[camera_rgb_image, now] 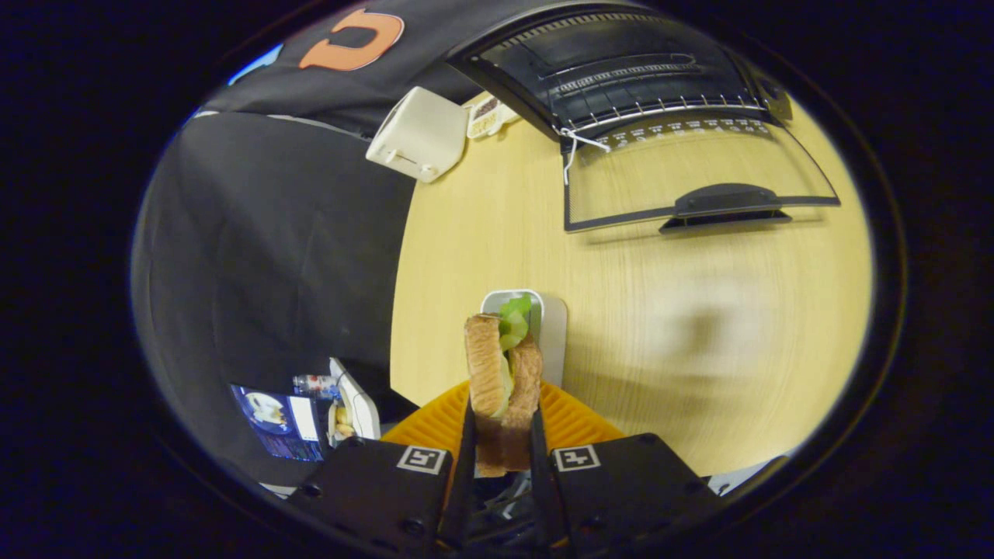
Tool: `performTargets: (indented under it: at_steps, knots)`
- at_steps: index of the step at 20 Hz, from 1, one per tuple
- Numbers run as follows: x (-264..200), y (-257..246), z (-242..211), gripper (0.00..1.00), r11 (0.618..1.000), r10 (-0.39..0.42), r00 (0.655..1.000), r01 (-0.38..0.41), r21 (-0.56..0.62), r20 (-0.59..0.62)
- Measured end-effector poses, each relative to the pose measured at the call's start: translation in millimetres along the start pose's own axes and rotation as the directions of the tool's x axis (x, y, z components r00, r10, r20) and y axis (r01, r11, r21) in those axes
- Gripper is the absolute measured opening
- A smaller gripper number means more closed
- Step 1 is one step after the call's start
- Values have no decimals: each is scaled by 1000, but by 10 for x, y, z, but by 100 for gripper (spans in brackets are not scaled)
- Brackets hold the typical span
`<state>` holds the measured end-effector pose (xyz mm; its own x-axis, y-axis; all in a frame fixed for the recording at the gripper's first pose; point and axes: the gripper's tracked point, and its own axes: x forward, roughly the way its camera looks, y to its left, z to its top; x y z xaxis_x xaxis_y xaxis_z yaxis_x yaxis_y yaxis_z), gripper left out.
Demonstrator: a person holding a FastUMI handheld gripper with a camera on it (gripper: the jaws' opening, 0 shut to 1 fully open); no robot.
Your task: Open the toaster oven, put the food inside, and close the toaster oven door.
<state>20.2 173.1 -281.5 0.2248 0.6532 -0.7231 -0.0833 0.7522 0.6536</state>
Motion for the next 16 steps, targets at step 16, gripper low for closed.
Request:
performTargets:
  at_steps: [16]
  knots:
    - [-1024, 42, 792, 36, 983, 114, 948, -152, 106, 298]
